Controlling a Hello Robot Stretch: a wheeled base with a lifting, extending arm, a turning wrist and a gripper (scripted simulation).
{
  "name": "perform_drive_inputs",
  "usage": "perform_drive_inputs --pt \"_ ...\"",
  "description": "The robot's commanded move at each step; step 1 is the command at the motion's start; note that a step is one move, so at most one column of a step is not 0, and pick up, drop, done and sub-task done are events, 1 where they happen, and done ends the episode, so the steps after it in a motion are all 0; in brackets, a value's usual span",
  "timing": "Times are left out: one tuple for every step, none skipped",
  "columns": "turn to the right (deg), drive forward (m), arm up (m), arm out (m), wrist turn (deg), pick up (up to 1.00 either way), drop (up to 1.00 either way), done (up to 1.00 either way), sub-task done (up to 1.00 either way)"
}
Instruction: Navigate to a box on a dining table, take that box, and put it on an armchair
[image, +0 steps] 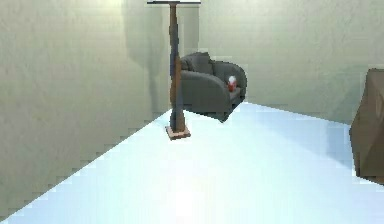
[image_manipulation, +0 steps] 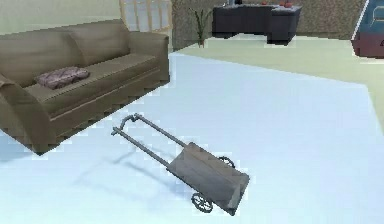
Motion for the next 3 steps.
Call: perform_drive_inputs --pt "-9.0 0.0 0.0 0.0 0.0 0.0 0.0 0.0 0.0" --pt "0.0 0.15 0.0 0.0 0.0 0.0 0.0 0.0 0.0" --pt "-42.0 0.0 0.0 0.0 0.0 0.0 0.0 0.0 0.0"
